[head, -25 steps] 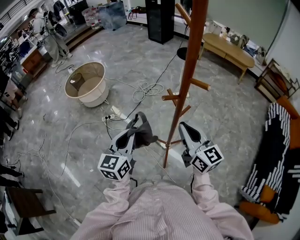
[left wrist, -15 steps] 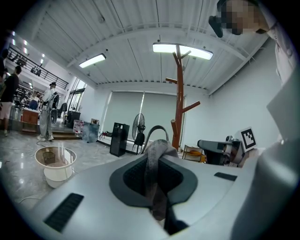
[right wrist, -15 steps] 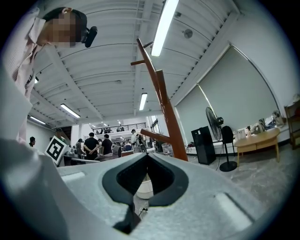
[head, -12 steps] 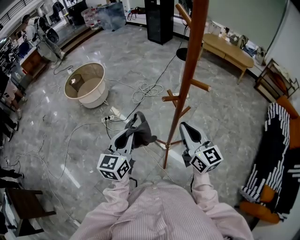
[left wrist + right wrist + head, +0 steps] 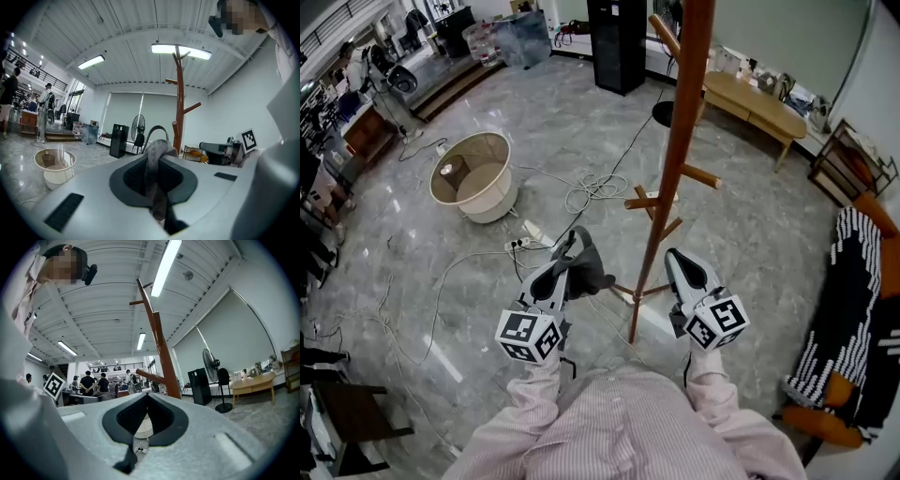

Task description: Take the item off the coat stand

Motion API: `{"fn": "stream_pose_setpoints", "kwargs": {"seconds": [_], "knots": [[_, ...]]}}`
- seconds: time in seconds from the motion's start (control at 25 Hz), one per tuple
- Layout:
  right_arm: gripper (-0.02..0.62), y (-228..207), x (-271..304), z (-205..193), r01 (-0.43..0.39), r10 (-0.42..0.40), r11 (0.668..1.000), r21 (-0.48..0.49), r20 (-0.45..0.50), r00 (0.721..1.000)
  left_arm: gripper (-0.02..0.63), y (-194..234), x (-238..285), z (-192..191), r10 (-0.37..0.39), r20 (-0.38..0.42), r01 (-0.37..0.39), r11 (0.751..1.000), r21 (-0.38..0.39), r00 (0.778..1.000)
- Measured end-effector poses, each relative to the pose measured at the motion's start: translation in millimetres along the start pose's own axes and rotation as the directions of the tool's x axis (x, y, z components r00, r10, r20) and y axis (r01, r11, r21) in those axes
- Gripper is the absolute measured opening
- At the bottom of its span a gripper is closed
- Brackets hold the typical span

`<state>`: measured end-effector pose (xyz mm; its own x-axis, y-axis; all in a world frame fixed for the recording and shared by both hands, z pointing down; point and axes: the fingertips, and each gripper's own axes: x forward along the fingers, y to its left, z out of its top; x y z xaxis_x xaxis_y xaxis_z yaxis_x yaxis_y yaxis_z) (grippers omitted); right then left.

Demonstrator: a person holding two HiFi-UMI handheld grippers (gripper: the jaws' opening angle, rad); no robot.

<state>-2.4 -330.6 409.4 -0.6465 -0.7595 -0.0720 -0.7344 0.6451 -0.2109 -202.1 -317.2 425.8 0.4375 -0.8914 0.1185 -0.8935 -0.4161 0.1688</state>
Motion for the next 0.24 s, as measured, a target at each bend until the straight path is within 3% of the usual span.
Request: {"fn": "stream_pose_setpoints", "kwargs": {"seconds": [0.24], "knots": [[0.005,-2.1,-1.2,-5.6,0.021,-0.021,1.0,0.022,-0.004,1.0,0.015,1.8,-2.1,0.0,0.004,-0.001,-0.004,1.0,0.006,1.0]]}}
